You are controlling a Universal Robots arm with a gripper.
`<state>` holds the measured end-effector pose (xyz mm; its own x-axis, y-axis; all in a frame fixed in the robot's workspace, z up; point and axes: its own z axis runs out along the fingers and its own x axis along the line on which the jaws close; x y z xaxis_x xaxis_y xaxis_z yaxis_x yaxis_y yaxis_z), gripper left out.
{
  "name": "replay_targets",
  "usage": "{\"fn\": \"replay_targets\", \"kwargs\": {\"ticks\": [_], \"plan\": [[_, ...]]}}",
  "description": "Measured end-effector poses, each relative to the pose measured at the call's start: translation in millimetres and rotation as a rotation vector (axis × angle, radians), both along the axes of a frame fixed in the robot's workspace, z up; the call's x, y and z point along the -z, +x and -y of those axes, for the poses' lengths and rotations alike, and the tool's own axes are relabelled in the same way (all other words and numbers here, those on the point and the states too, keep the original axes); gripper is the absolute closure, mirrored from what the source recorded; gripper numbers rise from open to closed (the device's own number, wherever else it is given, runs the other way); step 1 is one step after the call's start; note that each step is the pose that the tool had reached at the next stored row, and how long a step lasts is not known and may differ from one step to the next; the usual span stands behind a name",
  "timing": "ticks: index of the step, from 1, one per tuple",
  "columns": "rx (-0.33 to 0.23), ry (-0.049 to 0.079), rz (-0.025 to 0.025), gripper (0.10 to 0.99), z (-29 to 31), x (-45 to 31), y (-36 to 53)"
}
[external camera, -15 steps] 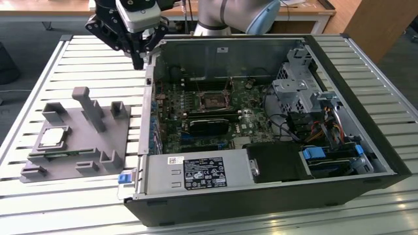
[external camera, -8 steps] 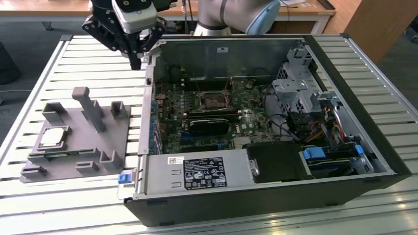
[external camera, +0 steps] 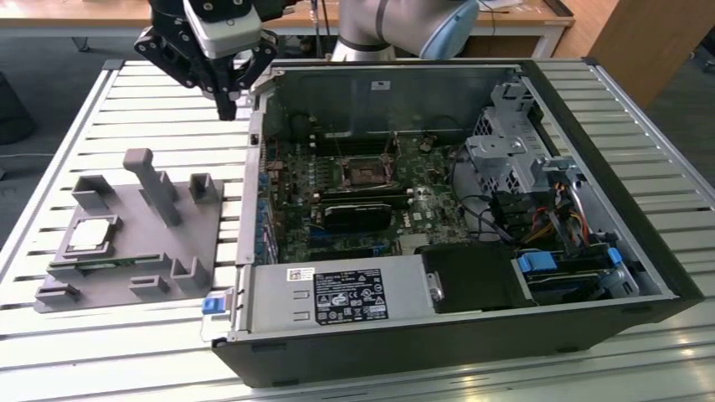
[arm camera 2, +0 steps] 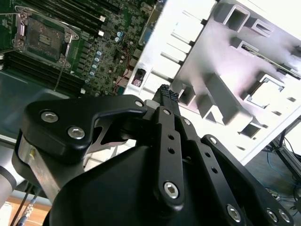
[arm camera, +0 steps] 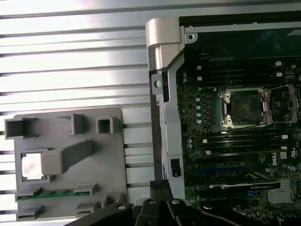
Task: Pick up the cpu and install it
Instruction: 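Reach for the cpu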
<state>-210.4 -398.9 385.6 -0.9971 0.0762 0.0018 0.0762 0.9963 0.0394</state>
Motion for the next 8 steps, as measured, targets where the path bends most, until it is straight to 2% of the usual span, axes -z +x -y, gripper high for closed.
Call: {"fn": "replay_targets", "kwargs": {"ticks": [8], "plan": [[0.0,0.0,-0.0016,0.98,0.0,0.7,-9.4]]}}
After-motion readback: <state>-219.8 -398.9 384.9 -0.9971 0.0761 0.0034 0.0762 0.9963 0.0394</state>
